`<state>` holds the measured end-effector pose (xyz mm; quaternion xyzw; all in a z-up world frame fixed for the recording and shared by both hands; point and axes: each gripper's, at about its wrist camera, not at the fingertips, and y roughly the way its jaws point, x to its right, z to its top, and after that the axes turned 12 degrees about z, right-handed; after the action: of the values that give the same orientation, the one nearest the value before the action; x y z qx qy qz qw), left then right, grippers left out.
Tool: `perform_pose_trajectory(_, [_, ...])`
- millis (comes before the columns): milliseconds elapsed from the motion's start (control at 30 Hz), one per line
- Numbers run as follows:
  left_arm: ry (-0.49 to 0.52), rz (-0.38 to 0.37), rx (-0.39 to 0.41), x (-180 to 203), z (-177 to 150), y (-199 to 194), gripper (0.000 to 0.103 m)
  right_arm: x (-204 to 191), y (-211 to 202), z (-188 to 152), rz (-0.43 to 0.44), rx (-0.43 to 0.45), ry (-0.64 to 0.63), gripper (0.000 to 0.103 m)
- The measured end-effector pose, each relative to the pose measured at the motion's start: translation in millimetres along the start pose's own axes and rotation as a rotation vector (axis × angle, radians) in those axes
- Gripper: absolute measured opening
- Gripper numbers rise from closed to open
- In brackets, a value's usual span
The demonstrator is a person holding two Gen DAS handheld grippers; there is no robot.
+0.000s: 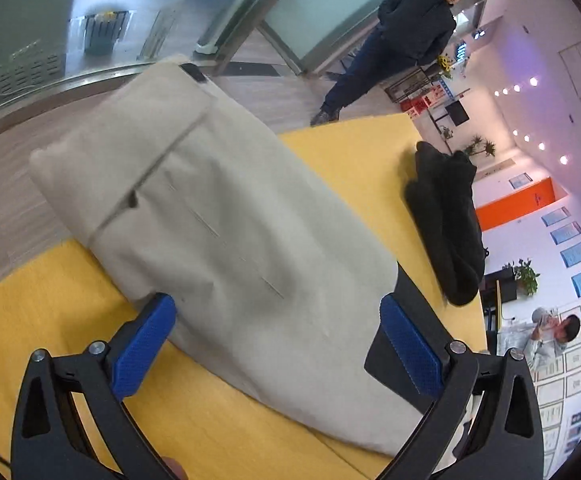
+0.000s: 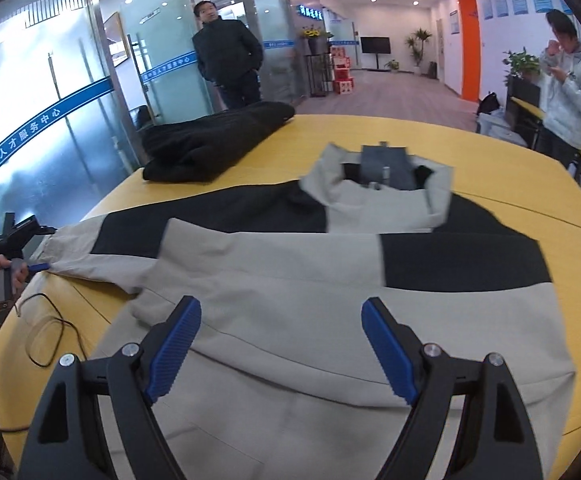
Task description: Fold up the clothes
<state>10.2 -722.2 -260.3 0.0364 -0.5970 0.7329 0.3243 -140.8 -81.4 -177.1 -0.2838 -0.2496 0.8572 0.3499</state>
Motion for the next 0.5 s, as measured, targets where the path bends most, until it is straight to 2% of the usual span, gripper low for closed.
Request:
perform_pose_trajectory(167, [-0.092,-0.066,0.003,-17,9,4,0.102,-12,12,2,0.019,0.013,0.026,0.086])
perform_pose_trajectory(233, [-0.150,-0.092,0.006,-25,9,3,0.098,-13,13,1,0.017,0.014,0.036,0.086])
perform_pose_trajectory(300, [-0.189,-0.101,0.000,-31,8,-2,0.089,-9,10,-2,0.015,0.013,0.053,0.086])
perform_pose_trajectory(367, [-0.226,-0.109,-0.007,-38,8,-7,0.089,-3,4,-4,0.018,0.021,0.069,0.086])
perform_pose_trajectory(400, [-0.248,-0.099,-0.010,-42,6,-12,0.093,0,3,-6,0.017,0.019,0.076,0.086])
perform_pose_trajectory(467, [-0.306,-0.032,-0.015,-54,3,-22,0.103,5,2,-9,0.018,0.012,0.086,0.086])
perform_pose_trajectory(500, [-0.343,0.000,-0.016,-61,2,-27,0.103,7,2,-11,0.022,0.008,0.095,0.086])
